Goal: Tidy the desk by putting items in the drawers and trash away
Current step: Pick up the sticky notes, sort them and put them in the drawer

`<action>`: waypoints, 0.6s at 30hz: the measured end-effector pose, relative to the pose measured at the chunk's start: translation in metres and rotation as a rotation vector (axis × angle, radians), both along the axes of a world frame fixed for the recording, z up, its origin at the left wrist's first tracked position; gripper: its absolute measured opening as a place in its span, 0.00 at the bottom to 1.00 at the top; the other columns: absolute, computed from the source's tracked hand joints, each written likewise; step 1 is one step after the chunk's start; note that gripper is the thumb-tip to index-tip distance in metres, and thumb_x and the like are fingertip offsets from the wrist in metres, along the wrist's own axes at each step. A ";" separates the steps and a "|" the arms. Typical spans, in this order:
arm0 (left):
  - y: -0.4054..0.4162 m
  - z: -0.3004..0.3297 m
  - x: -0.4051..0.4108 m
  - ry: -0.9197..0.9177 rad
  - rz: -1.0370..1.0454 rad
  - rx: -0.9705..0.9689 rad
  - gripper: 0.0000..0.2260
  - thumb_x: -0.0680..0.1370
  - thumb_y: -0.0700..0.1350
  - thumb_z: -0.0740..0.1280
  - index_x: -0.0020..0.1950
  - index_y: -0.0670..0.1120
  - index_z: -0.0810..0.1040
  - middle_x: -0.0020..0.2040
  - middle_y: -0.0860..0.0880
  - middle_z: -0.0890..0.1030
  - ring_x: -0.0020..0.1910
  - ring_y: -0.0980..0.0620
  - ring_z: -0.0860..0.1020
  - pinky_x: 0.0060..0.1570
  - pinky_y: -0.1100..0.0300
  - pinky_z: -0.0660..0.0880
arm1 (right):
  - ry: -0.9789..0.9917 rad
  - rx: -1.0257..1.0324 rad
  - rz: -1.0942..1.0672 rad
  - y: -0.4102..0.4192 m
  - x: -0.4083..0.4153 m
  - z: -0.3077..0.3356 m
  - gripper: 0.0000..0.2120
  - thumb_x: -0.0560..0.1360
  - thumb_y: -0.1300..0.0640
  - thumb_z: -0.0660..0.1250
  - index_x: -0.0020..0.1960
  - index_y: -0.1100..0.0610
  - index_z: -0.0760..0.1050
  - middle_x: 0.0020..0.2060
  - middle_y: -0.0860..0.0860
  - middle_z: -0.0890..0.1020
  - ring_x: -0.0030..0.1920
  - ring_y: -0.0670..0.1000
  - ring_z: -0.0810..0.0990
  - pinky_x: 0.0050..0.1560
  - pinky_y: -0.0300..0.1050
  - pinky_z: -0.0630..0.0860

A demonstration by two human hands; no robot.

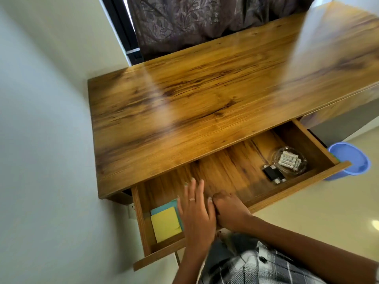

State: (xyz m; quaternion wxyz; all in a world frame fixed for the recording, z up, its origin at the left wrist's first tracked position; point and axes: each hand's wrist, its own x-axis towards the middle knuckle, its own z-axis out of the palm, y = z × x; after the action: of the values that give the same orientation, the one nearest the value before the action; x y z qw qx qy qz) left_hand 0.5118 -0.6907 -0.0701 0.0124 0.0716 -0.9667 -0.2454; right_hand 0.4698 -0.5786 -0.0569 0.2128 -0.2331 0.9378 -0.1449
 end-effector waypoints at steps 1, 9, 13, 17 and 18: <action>0.010 -0.002 0.008 -0.016 -0.038 -0.002 0.22 0.79 0.54 0.50 0.72 0.53 0.65 0.75 0.53 0.62 0.75 0.51 0.59 0.73 0.53 0.48 | 0.032 0.018 0.017 0.008 -0.001 0.000 0.12 0.77 0.54 0.57 0.58 0.55 0.73 0.56 0.52 0.77 0.58 0.52 0.74 0.61 0.48 0.68; 0.025 -0.001 0.015 -0.070 -0.160 -0.121 0.19 0.77 0.56 0.56 0.63 0.54 0.76 0.65 0.54 0.77 0.64 0.53 0.74 0.63 0.52 0.66 | 0.275 -0.019 0.145 0.096 -0.010 -0.006 0.16 0.78 0.46 0.52 0.38 0.47 0.74 0.34 0.42 0.78 0.35 0.44 0.75 0.36 0.39 0.71; 0.032 -0.003 0.010 -0.109 -0.092 -0.120 0.18 0.77 0.55 0.56 0.64 0.55 0.75 0.62 0.56 0.78 0.61 0.55 0.75 0.63 0.54 0.70 | 0.250 -0.071 0.152 0.134 -0.025 -0.007 0.15 0.76 0.46 0.54 0.36 0.47 0.74 0.32 0.42 0.76 0.33 0.43 0.73 0.35 0.37 0.71; 0.067 0.004 -0.018 -0.245 -0.030 0.063 0.21 0.79 0.56 0.58 0.72 0.56 0.63 0.65 0.55 0.74 0.61 0.57 0.73 0.63 0.59 0.68 | 0.068 -0.176 0.038 0.171 -0.052 0.005 0.14 0.78 0.51 0.53 0.52 0.53 0.76 0.49 0.47 0.77 0.51 0.46 0.72 0.52 0.41 0.70; 0.082 0.003 -0.029 -0.277 -0.058 0.098 0.23 0.79 0.57 0.59 0.73 0.56 0.62 0.67 0.55 0.73 0.62 0.56 0.72 0.63 0.59 0.69 | 0.044 -0.192 -0.002 0.185 -0.062 0.004 0.13 0.79 0.53 0.54 0.56 0.53 0.76 0.53 0.48 0.76 0.55 0.46 0.71 0.55 0.41 0.68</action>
State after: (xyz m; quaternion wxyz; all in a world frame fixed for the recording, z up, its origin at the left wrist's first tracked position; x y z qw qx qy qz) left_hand 0.4825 -0.6082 -0.0671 -0.1317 0.0773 -0.9477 -0.2803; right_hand 0.4076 -0.3940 -0.0528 0.1689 -0.2546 0.9242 -0.2290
